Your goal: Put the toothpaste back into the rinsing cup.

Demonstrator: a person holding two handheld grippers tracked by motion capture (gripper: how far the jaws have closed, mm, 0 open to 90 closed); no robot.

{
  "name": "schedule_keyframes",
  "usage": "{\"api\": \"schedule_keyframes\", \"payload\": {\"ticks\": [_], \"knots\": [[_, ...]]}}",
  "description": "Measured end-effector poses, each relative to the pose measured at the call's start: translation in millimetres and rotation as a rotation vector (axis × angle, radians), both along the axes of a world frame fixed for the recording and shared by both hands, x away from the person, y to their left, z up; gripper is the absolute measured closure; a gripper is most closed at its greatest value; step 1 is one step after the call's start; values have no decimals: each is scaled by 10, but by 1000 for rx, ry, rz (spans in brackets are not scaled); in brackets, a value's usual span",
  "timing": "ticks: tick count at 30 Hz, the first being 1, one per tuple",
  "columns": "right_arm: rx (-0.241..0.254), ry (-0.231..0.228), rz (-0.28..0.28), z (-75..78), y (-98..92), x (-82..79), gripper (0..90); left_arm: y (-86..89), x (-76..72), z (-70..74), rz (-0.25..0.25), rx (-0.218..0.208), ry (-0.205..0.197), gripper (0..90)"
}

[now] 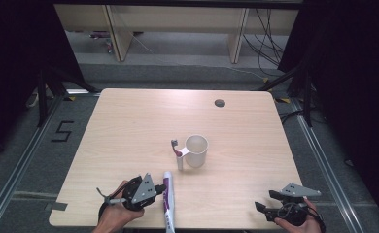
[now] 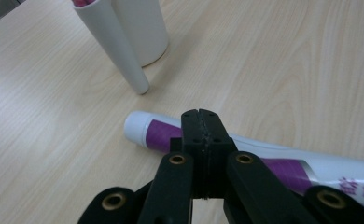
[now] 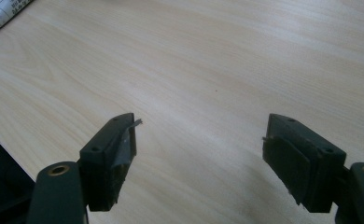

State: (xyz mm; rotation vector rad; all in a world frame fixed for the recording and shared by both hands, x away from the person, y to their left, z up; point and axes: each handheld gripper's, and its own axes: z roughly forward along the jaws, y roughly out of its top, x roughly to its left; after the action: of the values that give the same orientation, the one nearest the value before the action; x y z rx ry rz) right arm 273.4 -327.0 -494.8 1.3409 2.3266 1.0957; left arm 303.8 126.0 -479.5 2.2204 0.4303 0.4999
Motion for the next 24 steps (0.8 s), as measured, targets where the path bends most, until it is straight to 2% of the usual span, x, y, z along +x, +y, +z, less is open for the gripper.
{"api": "schedule_keyframes", "payload": {"ticks": [1, 3, 6, 8, 11, 13, 14, 17, 20, 21, 24], "knots": [[5, 11, -8, 2, 5, -5, 264, -32, 35, 3, -5, 13, 4, 899], [15, -3, 3, -7, -1, 1, 265, -92, 100, 1, -15, 21, 0, 899], [6, 3, 6, -1, -5, 0, 266, -188, 197, -13, -32, 26, 0, 899], [2, 4, 2, -2, 0, -2, 268, -260, 278, -35, -36, 53, 8, 899], [7, 8, 7, 5, 1, -6, 268, -303, 355, -63, -40, 72, 19, 899], [14, 3, 7, 0, 6, -5, 268, -307, 389, -80, -41, 86, 22, 899], [-7, -17, 21, 2, -11, 8, 268, -306, 401, -86, -45, 96, 28, 899], [-16, -24, 28, -8, -13, 19, 268, -299, 440, -113, -47, 121, 41, 899], [0, -3, 21, 3, 3, 0, 269, -290, 458, -127, -45, 128, 55, 899], [-12, -19, 31, 1, -7, 11, 269, -279, 453, -133, -35, 125, 61, 899], [-13, -18, 32, -2, -5, 11, 269, -207, 460, -138, -20, 113, 81, 899]]}}
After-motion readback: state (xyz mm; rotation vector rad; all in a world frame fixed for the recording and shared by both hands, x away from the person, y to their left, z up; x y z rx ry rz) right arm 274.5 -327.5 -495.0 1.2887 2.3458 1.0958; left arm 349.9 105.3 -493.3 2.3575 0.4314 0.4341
